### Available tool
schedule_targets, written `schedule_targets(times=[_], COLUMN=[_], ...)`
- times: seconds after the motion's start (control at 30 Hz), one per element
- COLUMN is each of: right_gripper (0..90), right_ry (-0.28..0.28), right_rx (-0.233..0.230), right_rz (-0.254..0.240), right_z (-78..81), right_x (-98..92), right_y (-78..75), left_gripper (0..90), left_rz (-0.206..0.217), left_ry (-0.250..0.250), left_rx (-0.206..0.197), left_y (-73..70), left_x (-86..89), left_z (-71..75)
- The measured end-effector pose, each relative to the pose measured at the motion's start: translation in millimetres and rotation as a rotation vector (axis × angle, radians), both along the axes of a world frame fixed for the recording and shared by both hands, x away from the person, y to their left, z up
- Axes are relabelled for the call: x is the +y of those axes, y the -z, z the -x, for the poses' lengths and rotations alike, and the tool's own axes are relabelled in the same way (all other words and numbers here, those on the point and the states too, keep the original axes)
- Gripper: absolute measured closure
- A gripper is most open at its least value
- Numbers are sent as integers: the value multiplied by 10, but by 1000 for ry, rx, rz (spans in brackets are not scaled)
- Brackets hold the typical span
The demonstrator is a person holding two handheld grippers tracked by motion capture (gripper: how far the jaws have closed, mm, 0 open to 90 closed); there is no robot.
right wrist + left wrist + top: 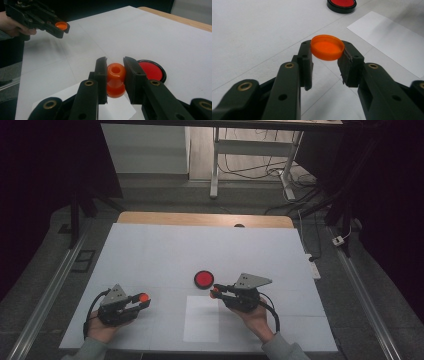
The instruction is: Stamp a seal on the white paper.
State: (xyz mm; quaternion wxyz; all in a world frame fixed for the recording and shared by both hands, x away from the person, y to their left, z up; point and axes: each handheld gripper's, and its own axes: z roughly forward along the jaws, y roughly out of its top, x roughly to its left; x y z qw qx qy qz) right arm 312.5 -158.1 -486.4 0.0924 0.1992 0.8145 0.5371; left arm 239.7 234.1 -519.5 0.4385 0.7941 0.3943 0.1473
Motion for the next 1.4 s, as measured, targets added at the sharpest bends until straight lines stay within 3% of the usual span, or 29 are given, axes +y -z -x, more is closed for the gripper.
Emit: schedule_targets(times=[0.47, 1.4], right_gripper=[725, 724], right_ry=[-21, -91], right_rx=[14, 47], right_rz=[25, 104], right_z=[70, 190], right_x=[16, 269], right_y=[41, 221], left_gripper=[650, 650], left_rz=[1, -6], left_ry=[-4, -1], left_rx=[-1, 1], left_y=[0, 10], left_x=[-13, -11], left_z=[-6, -4])
